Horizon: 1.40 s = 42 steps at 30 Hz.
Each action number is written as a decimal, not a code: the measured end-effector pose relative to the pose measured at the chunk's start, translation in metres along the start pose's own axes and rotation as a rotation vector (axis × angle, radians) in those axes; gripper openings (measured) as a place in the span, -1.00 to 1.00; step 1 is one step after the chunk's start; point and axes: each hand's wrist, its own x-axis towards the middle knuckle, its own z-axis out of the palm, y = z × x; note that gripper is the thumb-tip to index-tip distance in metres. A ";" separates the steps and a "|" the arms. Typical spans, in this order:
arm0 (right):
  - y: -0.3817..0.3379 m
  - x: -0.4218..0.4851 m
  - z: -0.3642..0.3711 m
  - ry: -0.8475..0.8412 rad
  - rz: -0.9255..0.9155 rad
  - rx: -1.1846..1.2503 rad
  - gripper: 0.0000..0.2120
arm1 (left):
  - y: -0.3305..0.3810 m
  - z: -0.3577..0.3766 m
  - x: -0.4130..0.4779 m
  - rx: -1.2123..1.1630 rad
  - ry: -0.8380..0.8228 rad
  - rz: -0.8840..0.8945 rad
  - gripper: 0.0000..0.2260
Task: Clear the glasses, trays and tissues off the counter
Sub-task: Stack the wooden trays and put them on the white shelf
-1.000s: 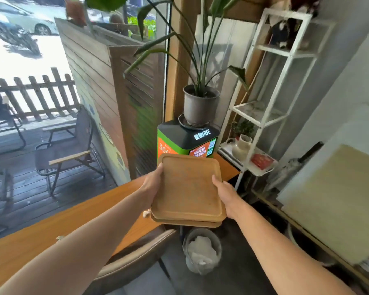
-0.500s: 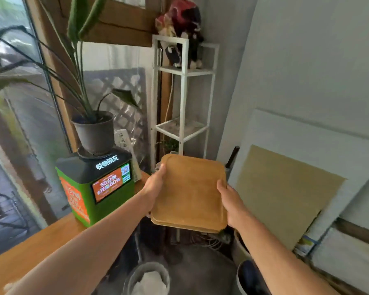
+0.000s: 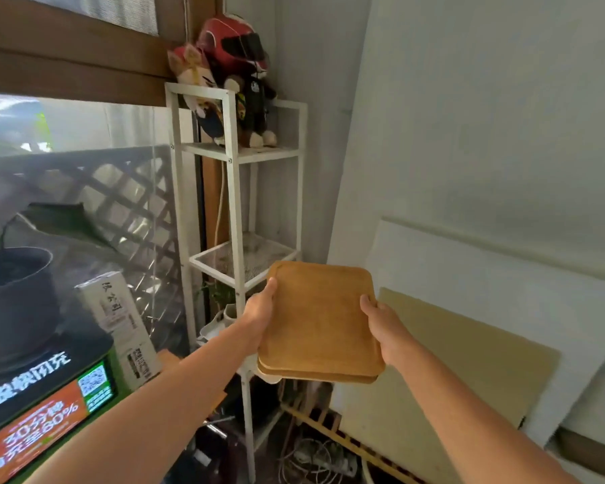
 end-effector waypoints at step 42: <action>-0.121 0.524 0.251 -0.786 0.129 -0.532 -0.47 | 0.083 -0.037 0.397 0.263 0.980 -0.274 -0.65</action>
